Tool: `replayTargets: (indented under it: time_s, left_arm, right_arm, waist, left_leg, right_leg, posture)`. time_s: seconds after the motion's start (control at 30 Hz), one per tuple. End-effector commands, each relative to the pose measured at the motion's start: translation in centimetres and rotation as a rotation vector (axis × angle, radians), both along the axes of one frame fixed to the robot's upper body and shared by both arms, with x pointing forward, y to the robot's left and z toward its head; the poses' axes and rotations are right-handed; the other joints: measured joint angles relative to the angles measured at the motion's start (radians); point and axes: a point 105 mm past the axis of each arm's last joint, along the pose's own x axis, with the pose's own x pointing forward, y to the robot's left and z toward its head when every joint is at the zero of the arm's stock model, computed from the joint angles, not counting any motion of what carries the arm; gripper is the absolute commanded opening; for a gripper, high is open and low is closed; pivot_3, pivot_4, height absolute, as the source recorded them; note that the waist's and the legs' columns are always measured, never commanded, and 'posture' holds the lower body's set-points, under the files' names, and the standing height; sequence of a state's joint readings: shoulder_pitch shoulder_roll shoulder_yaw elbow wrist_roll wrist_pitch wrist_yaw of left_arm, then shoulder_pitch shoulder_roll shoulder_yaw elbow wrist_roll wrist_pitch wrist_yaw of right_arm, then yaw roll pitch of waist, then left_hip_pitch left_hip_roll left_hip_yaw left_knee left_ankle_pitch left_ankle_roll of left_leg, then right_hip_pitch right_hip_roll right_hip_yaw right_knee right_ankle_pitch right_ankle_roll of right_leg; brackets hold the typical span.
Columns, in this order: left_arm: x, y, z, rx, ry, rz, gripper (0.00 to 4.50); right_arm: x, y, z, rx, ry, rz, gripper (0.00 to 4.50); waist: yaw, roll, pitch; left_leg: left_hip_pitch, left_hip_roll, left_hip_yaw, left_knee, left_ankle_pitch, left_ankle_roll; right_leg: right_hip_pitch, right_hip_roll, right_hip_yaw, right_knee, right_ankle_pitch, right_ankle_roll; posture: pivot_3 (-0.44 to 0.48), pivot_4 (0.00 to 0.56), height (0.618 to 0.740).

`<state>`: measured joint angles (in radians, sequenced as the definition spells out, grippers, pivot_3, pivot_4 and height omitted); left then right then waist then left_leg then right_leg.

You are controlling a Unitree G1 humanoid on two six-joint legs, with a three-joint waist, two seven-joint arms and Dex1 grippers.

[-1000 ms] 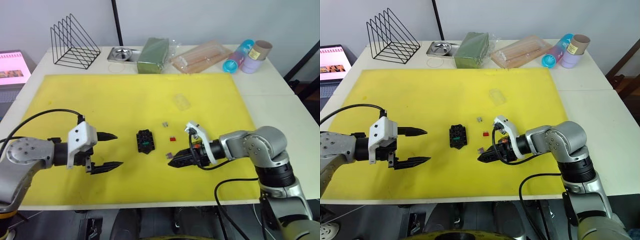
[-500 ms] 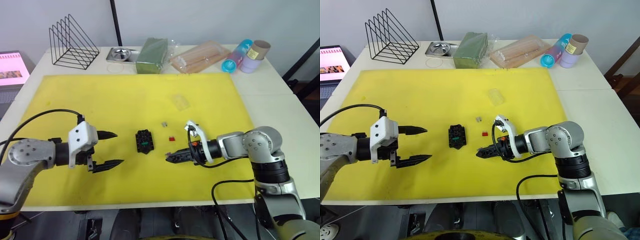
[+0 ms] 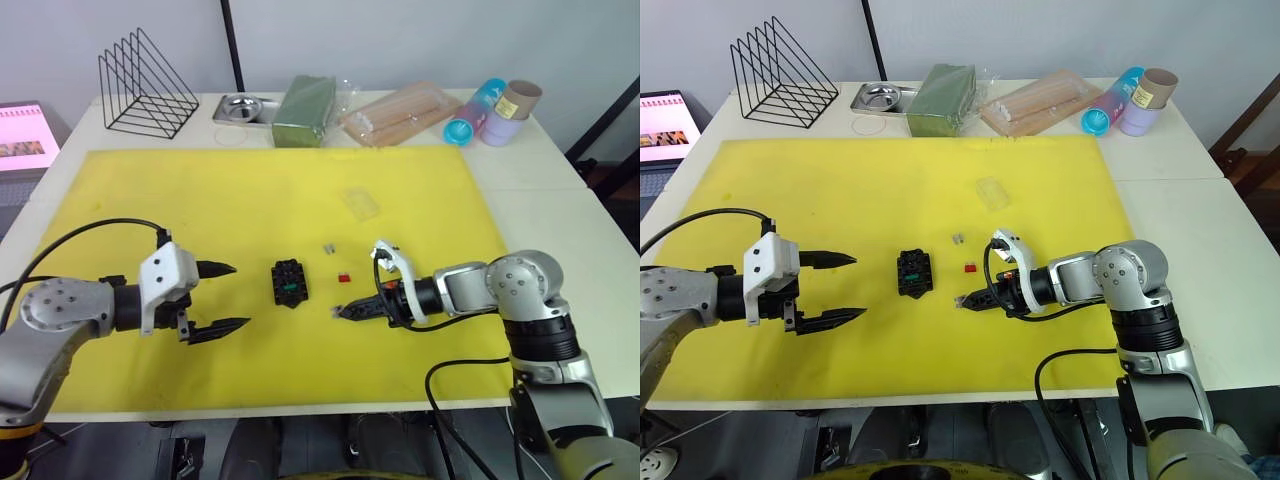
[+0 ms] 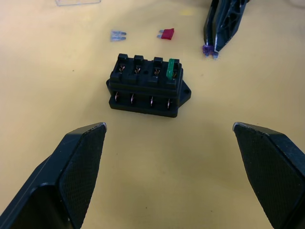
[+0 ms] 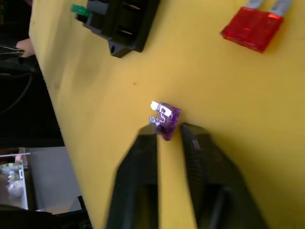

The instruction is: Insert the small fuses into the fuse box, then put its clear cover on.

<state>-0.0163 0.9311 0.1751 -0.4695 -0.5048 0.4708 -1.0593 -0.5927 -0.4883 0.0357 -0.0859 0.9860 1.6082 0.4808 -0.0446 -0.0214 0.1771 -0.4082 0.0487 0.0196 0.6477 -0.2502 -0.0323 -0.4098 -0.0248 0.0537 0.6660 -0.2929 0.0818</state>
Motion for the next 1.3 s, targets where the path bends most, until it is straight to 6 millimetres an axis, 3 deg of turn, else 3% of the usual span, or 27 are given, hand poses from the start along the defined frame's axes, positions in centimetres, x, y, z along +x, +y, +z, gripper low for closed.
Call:
replayTargets:
  time_s: [0.03,0.17,0.53,0.77,1.03,1.13,1.23,1.3]
  left_arm:
    - [0.2,-0.2,0.7,-0.003,-0.041,-0.005,4.5]
    - [0.3,-0.2,0.7,-0.003,-0.043,-0.003,4.5]
    - [0.7,-0.5,0.7,-0.011,-0.049,-0.008,4.5]
    - [1.0,-0.7,0.8,-0.016,-0.058,-0.005,4.5]
    - [0.5,-0.7,0.7,-0.022,-0.05,0.008,4.5]
    - [0.4,-0.7,0.7,-0.021,-0.048,0.007,4.5]
    - [0.4,-0.7,0.9,-0.022,-0.047,0.001,4.5]
    - [0.4,-0.7,0.9,-0.023,-0.046,-0.002,4.5]
  right_arm:
    - [0.1,0.0,0.6,-0.011,-0.023,0.014,0.3]
    - [0.2,0.0,1.0,-0.029,-0.042,0.024,0.3]
    - [0.9,1.3,6.1,-0.138,-0.268,0.28,0.3]
    - [1.9,0.7,5.5,-0.223,-0.301,0.363,0.3]
    - [1.7,-1.1,5.3,-0.175,-0.257,0.272,0.3]
    - [0.9,-2.1,5.3,-0.14,-0.221,0.231,0.92]
    - [0.5,-2.5,4.8,-0.102,-0.165,0.169,1.92]
    - [0.3,-2.6,4.5,-0.098,-0.156,0.148,1.92]
  waist:
    - [0.0,0.0,0.0]
    - [0.0,0.0,0.0]
    - [0.0,0.001,0.001]
    - [0.003,0.001,0.001]
    - [0.002,0.001,0.001]
    - [0.005,0.001,0.001]
    - [0.004,0.0,0.001]
    - [0.004,0.001,0.0]
  left_leg:
    - [0.0,0.0,0.0,0.0,0.0,0.0]
    - [0.0,0.0,0.0,0.0,0.0,0.0]
    - [-0.001,0.0,0.0,-0.001,0.0,0.0]
    - [-0.001,0.0,0.0,0.0,0.0,0.0]
    - [-0.001,0.0,0.001,-0.001,0.0,0.0]
    - [-0.002,0.0,0.0,-0.001,0.0,0.0]
    - [-0.001,0.0,0.0,0.0,0.0,0.0]
    - [-0.001,0.0,0.0,0.0,0.0,0.0]
  right_leg:
    - [0.0,0.0,0.0,0.0,0.0,0.0]
    - [0.0,0.0,0.0,0.0,0.0,0.0]
    - [-0.002,0.0,0.0,0.0,0.0,0.0]
    - [-0.002,-0.001,0.0,-0.001,0.0,0.0]
    - [-0.002,-0.001,0.0,-0.001,0.0,0.0]
    - [-0.002,-0.002,0.0,-0.001,0.0,0.0]
    - [-0.002,-0.002,0.0,-0.001,0.0,0.0]
    - [-0.002,-0.001,0.0,0.0,0.0,0.0]
  posture:
    - [0.0,0.15,0.74]
    - [0.0,0.15,0.74]
    - [0.0,0.15,0.74]
    - [0.0,0.15,0.74]
    - [0.0,0.15,0.74]
    - [0.0,0.15,0.74]
    - [0.0,0.15,0.74]
    - [0.0,0.15,0.74]
